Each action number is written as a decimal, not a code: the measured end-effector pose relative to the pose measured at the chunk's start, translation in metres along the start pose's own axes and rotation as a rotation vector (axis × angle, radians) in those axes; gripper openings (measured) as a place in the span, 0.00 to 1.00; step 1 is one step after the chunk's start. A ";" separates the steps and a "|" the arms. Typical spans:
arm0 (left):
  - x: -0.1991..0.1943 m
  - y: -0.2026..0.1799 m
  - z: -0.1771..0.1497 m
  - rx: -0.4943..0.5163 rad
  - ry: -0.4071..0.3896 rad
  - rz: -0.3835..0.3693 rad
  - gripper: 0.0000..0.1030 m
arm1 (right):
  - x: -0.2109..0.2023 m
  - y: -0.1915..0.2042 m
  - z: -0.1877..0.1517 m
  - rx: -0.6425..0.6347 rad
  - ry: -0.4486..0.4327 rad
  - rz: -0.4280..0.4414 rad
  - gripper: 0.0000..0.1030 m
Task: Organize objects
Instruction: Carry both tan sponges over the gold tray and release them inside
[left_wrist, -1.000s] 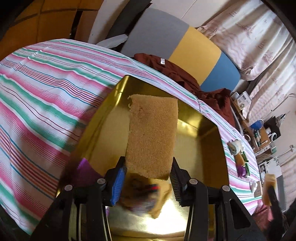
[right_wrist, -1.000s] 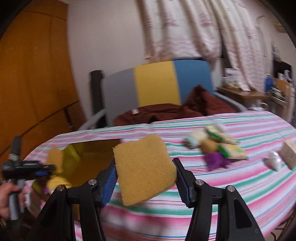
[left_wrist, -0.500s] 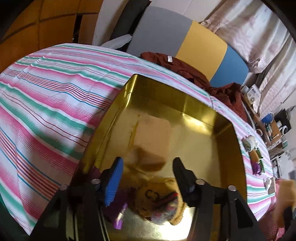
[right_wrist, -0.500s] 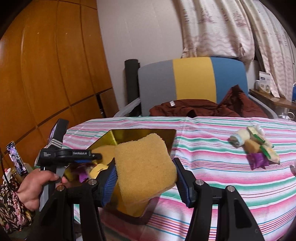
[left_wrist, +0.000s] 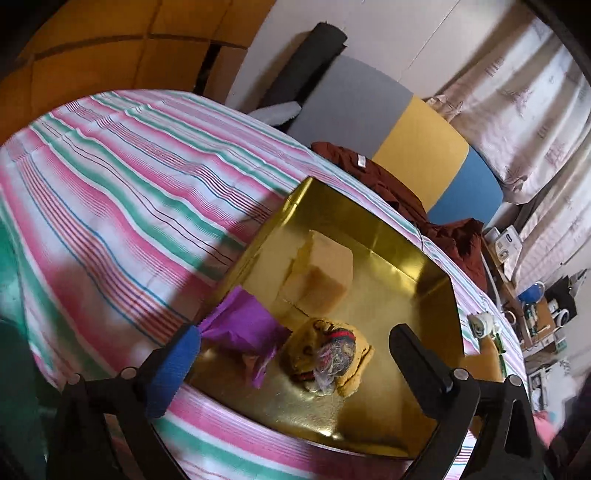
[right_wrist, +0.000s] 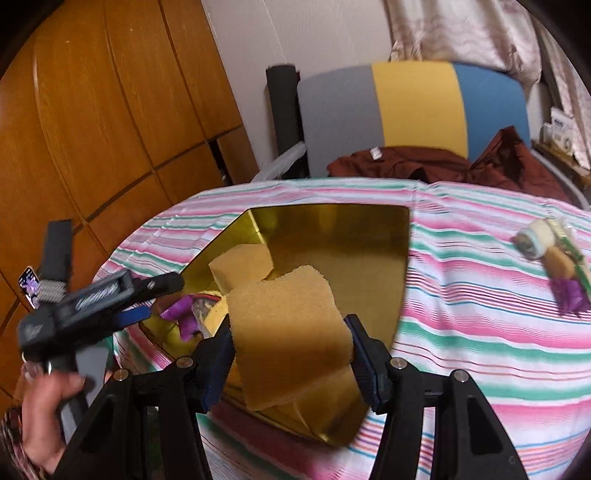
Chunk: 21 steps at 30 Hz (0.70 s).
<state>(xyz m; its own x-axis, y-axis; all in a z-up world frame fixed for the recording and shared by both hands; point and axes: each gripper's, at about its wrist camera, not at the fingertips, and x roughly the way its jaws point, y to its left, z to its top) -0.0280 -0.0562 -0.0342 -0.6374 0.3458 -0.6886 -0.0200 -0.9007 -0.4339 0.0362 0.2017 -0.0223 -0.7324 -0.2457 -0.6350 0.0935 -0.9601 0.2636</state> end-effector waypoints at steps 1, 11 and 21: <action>-0.004 -0.002 -0.001 0.014 -0.013 -0.001 1.00 | 0.007 0.001 0.005 0.010 0.019 0.010 0.56; -0.035 -0.010 -0.006 0.118 -0.119 0.037 1.00 | 0.091 0.002 0.044 0.149 0.175 0.015 0.56; -0.039 0.012 -0.001 0.052 -0.136 0.064 1.00 | 0.125 0.011 0.046 0.171 0.262 -0.007 0.60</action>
<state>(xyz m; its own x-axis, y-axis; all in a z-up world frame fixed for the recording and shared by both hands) -0.0031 -0.0800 -0.0134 -0.7370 0.2515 -0.6274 -0.0137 -0.9336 -0.3581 -0.0855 0.1665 -0.0653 -0.5319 -0.2862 -0.7970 -0.0422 -0.9310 0.3625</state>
